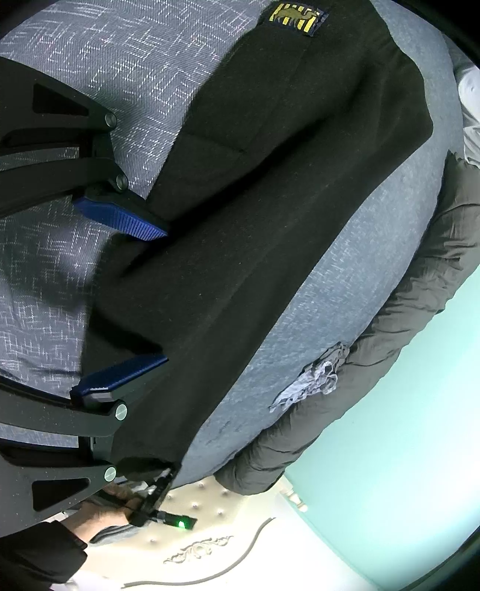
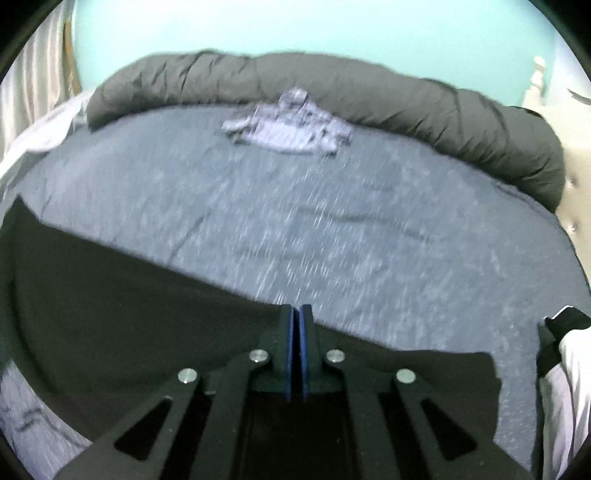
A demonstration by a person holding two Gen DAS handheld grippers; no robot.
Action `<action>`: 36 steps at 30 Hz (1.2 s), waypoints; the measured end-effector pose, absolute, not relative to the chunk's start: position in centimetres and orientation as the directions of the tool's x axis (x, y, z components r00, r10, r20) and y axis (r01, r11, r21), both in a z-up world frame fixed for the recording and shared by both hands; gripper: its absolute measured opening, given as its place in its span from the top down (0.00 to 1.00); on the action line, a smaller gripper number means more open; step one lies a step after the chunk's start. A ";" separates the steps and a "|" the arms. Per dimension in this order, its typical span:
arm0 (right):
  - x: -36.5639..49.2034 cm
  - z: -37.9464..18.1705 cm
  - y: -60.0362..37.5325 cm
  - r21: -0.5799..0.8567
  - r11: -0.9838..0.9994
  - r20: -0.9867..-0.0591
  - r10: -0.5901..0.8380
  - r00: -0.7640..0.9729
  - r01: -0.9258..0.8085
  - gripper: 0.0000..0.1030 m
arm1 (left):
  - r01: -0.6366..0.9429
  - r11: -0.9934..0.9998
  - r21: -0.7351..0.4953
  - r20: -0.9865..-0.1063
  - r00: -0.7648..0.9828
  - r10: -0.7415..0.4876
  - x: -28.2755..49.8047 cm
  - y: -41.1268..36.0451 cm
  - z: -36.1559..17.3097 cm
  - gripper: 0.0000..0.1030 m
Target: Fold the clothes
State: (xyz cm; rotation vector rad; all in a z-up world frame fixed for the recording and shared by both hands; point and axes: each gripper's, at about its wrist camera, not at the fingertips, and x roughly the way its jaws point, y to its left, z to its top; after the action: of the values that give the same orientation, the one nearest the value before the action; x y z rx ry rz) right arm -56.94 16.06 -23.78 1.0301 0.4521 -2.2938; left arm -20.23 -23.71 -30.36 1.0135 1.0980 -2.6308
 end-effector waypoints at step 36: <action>-47.9 -27.1 -7.7 0.011 -0.345 -0.860 -0.481 -0.167 0.938 0.60 | 0.365 -0.742 -0.562 -0.630 -0.771 0.098 -19.5 -25.4 -29.9 0.34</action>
State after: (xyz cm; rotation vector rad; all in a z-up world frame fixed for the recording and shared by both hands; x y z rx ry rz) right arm -47.87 -7.67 -27.12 0.9891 0.6760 -1.7198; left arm -19.53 -25.36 -29.91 0.9885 1.0521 -2.6166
